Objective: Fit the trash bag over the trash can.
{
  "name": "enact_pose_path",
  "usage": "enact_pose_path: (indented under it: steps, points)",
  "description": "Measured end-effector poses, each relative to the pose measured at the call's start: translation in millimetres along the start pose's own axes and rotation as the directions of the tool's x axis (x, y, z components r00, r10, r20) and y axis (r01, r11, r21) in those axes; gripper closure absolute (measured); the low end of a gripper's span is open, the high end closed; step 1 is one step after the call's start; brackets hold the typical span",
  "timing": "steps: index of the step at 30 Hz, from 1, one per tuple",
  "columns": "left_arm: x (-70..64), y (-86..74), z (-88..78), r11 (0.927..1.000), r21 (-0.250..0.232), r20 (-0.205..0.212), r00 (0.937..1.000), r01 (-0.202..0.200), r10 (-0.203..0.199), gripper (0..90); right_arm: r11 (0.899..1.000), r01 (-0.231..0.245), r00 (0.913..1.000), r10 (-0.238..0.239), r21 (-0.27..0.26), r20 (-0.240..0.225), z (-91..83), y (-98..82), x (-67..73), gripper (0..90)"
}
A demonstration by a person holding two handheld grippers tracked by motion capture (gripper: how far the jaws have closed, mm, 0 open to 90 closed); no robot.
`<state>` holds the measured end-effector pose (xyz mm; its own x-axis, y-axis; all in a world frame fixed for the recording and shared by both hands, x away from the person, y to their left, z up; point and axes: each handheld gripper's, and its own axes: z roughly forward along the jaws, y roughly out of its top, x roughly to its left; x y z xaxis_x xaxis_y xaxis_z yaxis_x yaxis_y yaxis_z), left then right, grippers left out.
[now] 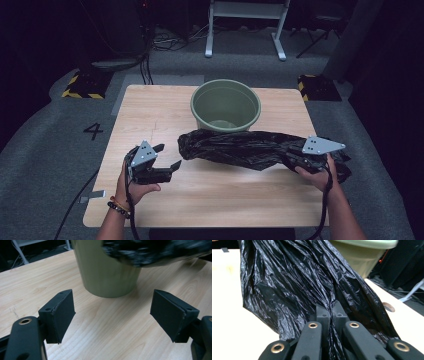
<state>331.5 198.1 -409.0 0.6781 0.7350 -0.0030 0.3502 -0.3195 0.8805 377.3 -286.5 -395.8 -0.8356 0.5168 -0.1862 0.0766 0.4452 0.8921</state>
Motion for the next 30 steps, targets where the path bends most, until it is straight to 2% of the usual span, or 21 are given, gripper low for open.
enact_pose_path:
  steps: [8, 10, 13, 16, 21, 22, 27, 30]
  points:
    - [5.1, 4.6, 5.8, 1.0, -0.001, -0.008, 1.0, 0.001, -0.001, 20.3, 0.998, -0.002, 0.9996, 0.004, -0.06, 0.028, -18.2, 6.1, -1.0, 88.3]
    - [4.8, 5.8, 5.9, 1.0, -0.003, -0.006, 1.0, -0.005, 0.005, 20.5, 0.995, 0.002, 0.9997, 0.0, -0.098, 0.024, -26.6, 8.5, 0.6, 88.3]
    - [3.9, 9.2, 5.2, 0.9999, -0.008, -0.005, 0.9999, -0.015, 0.015, 20.5, 0.994, 0.0, 0.9993, 0.003, -0.106, 0.037, -30.9, 10.8, 0.4, 88.3]
    - [3.3, 14.5, 4.0, 0.9996, -0.021, -0.004, 0.9998, -0.02, 0.02, 20.5, 0.996, 0.018, 0.997, -0.012, -0.082, 0.077, -32.1, 17.3, -0.9, 88.3]
    - [0.5, 28.6, 1.1, 0.9978, -0.054, -0.001, 0.9993, -0.038, 0.038, 20.5, 0.999, 0.009, 0.995, -0.004, -0.048, 0.1, -25.9, 26.6, -9.6, 88.3]
    - [-0.4, 32.6, 0.1, 0.9971, -0.059, -0.003, 0.9989, -0.048, 0.048, 20.5, 1.0, 0.006, 0.9935, -0.004, -0.023, 0.114, -21.7, 28.7, -12.4, 88.3]
    - [-4.8, 54.6, -2.2, 0.9922, -0.09, -0.008, 0.9962, -0.087, 0.086, 20.4, 1.0, 0.001, 0.991, -0.003, 0.012, 0.134, -15.0, 31.1, -15.7, 88.4]
    - [-6.4, 68.0, -3.6, 0.9881, -0.125, -0.011, 0.9959, -0.09, 0.09, 20.3, 1.0, -0.004, 0.9895, 0.0, 0.028, 0.144, -12.1, 32.9, -18.3, 88.4]
